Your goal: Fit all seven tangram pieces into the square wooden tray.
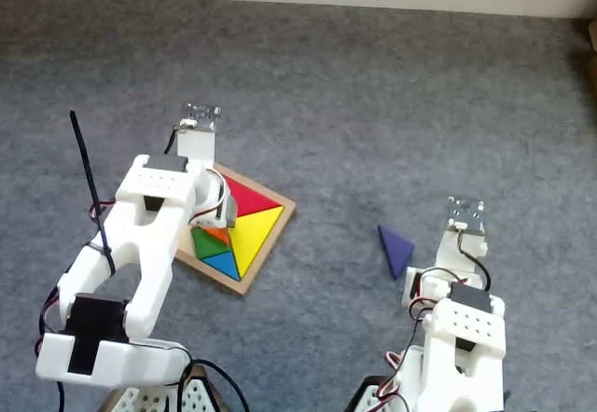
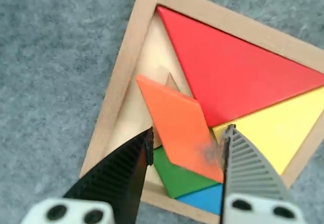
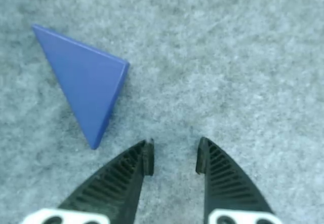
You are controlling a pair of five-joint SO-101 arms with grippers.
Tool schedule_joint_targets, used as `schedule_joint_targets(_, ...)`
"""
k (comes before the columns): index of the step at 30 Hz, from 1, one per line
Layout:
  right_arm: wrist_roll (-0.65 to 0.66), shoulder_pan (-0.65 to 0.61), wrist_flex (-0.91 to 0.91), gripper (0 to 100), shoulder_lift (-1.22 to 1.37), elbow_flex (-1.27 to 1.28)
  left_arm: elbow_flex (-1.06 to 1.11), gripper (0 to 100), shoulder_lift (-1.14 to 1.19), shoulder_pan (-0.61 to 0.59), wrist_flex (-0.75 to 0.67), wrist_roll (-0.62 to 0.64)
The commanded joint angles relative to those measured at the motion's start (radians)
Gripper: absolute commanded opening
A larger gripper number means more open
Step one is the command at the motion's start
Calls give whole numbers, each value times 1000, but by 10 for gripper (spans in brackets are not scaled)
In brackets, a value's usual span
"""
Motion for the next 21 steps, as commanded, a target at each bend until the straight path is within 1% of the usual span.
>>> schedule_joint_targets(1, 12, 10, -15, 146, -22, 1, -7, 178, -2, 21, -17, -78)
schedule_joint_targets(3, 12, 10, -15, 146, -22, 1, -7, 130, -2, 21, -44, -146)
schedule_joint_targets(5, 12, 10, -15, 146, -22, 1, -5, 102, -2, 21, -74, -198)
schedule_joint_targets(14, 12, 10, -15, 146, -22, 2, -47, 99, -4, 19, -84, -322)
schedule_joint_targets(21, 12, 10, -15, 146, -22, 4, -94, 99, -4, -30, -87, -436)
